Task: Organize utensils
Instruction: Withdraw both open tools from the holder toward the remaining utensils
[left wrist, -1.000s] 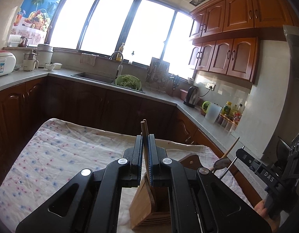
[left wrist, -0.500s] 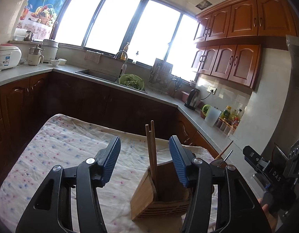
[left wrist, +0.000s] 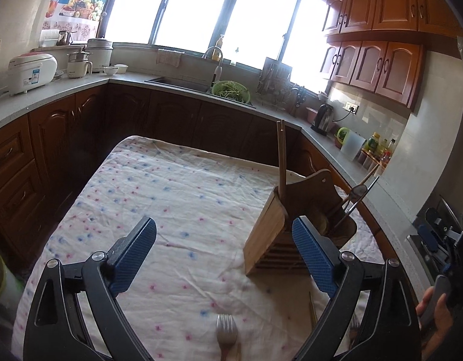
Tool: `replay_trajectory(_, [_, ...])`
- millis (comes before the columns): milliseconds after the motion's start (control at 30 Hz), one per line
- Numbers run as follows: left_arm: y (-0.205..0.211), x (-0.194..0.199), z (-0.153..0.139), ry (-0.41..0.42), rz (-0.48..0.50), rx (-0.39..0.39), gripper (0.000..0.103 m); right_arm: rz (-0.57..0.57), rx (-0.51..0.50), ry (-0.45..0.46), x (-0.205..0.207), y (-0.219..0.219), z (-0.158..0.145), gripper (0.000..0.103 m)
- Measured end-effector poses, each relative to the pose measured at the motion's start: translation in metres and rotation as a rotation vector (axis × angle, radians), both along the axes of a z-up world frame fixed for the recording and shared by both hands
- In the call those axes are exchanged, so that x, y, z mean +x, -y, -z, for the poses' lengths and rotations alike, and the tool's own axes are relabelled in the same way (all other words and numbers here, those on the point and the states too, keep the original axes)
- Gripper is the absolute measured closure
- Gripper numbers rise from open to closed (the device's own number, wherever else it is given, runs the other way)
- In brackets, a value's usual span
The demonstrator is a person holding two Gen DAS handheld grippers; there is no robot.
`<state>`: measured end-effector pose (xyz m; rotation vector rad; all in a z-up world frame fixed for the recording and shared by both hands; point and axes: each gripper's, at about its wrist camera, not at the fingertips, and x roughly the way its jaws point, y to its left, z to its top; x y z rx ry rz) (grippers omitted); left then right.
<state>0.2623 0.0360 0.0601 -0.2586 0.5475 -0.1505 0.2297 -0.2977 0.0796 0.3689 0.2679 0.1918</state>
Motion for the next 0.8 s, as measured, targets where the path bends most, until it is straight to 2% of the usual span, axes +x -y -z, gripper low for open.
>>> replay_trajectory(400, [-0.007,-0.073,0.022,-0.051,0.052,0.041,0.009,0.021,-0.011,-0.079,-0.082,0.013,0.029,0.004])
replay_trajectory(800, [0.003,-0.112,0.052,-0.121,0.129,0.063,0.009,0.062,-0.015,-0.166,-0.134,0.025,0.067,0.004])
